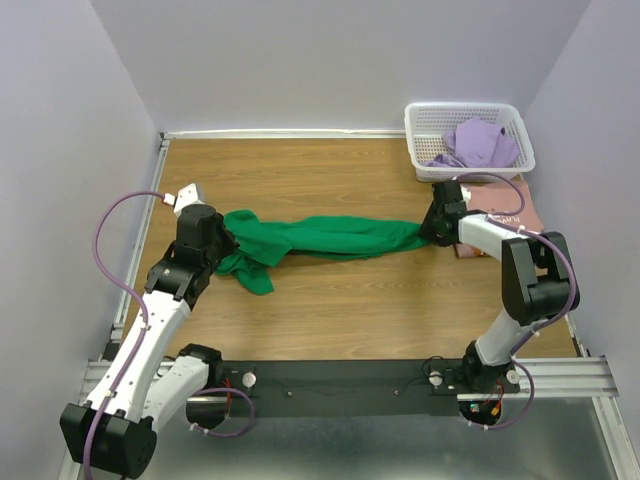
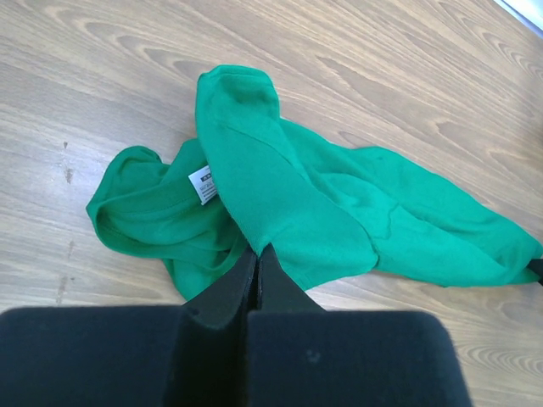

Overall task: Fold and stack the t-shirts
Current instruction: Flatten the tshirt out

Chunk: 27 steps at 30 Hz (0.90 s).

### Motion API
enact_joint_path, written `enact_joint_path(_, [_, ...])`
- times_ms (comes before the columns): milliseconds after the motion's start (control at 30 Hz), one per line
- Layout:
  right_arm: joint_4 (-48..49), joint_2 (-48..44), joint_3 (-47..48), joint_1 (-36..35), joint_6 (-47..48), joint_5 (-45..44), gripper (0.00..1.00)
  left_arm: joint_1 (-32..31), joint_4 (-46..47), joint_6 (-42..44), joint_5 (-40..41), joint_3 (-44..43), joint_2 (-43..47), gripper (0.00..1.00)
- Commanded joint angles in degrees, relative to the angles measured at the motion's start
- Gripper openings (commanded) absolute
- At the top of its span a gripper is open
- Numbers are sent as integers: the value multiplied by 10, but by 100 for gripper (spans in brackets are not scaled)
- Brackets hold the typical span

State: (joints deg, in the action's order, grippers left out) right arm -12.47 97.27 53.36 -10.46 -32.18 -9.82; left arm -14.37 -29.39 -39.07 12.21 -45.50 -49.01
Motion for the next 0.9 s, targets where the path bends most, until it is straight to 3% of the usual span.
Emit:
enact_joint_path(0, [-11,29,-22,2,-9,25,42,0,-1,6,14,5,7,0])
enact_joint_path(100, [-12,21,-31,2,-10,30,31,0,-1,7,15,4,8,0])
enact_joint_path(233, [-14,2,-12,2,-2,38,1,2,11,7,6,-7,-4,0])
enact_joint_path(400, [-51,-45,88,2,17,27,1,24,15,33,22,-116,-58,0])
enact_joint_path(733, [-119,-90,421,2,69,9,1,93,-15,60,33,-627,-276,0])
enact_joint_path(867, [-119,-114,489,2,96,25,1,94,-10,79,46,-729,-288,0])
